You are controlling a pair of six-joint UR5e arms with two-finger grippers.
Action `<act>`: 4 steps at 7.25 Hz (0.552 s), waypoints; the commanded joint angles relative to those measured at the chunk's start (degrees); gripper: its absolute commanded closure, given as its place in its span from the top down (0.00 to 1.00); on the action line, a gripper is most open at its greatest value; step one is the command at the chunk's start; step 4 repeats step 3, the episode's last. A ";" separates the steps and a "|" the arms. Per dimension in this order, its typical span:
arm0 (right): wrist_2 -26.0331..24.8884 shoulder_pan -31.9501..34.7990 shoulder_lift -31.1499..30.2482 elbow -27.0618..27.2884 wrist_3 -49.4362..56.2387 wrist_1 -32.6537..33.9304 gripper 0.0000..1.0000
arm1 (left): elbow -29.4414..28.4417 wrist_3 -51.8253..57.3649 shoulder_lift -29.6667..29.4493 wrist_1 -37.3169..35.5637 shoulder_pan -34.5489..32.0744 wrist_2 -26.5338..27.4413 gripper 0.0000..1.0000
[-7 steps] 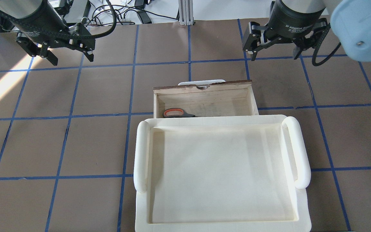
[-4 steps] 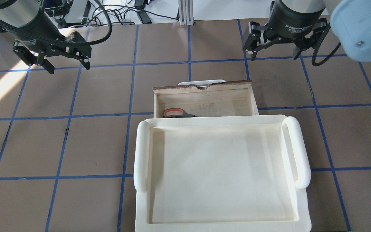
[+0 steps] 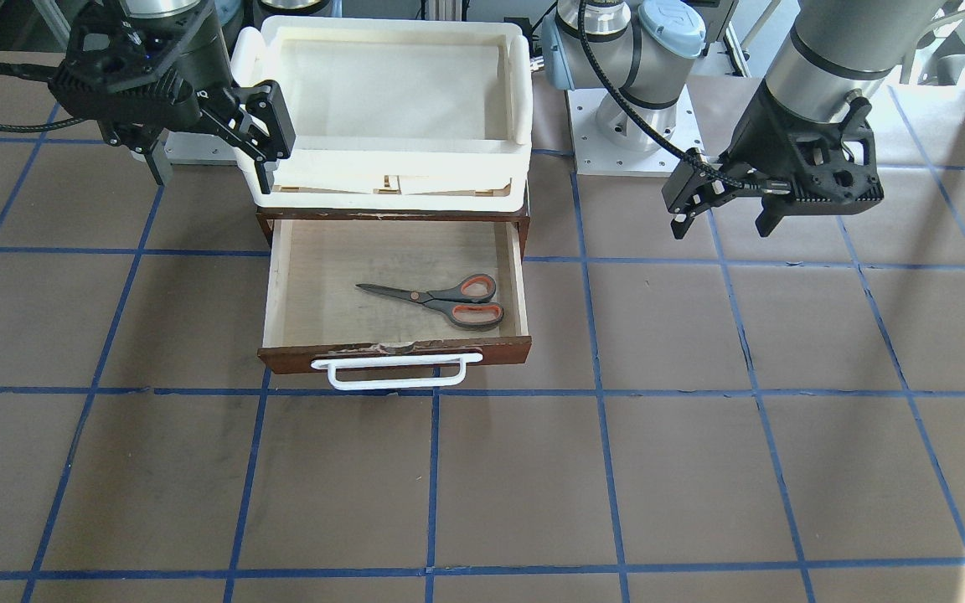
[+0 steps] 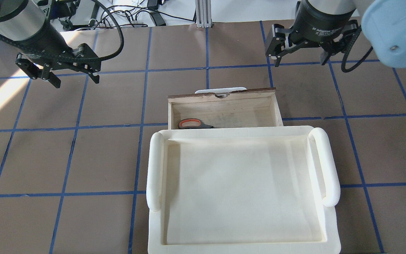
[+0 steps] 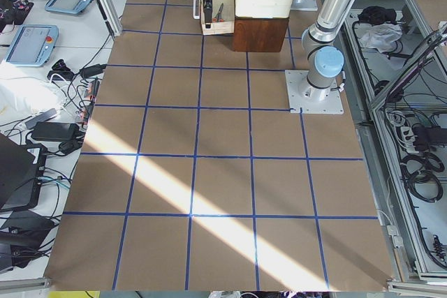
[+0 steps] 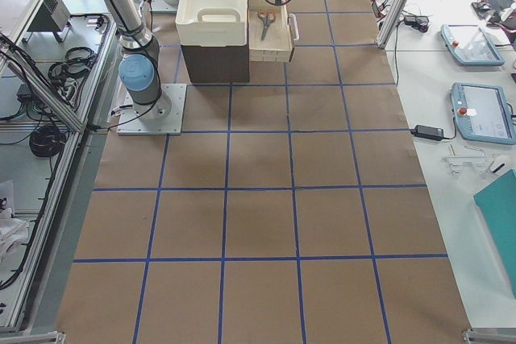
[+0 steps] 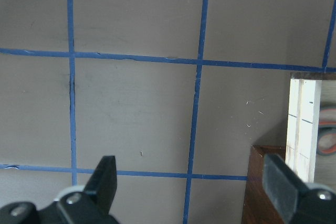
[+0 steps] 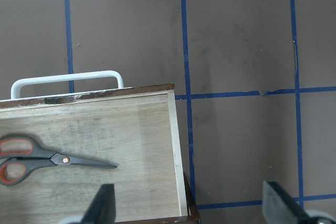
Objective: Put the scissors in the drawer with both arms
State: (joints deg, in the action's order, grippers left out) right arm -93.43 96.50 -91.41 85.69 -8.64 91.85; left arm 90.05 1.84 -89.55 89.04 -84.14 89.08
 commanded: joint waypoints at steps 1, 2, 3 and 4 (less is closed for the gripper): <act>0.00 0.00 0.01 0.00 0.11 0.00 1.00 | 0.13 0.09 -0.01 -0.01 0.03 -0.22 1.00; 0.00 0.00 -0.08 0.00 0.11 0.00 1.00 | 0.13 0.09 -0.09 -0.01 -0.05 -0.48 1.00; 0.00 0.00 0.00 0.00 0.20 0.00 1.00 | 0.13 0.09 -0.09 -0.10 -0.05 -0.40 1.00; 0.00 0.00 0.00 0.00 0.20 0.00 1.00 | 0.13 0.09 -0.09 -0.10 -0.05 -0.40 1.00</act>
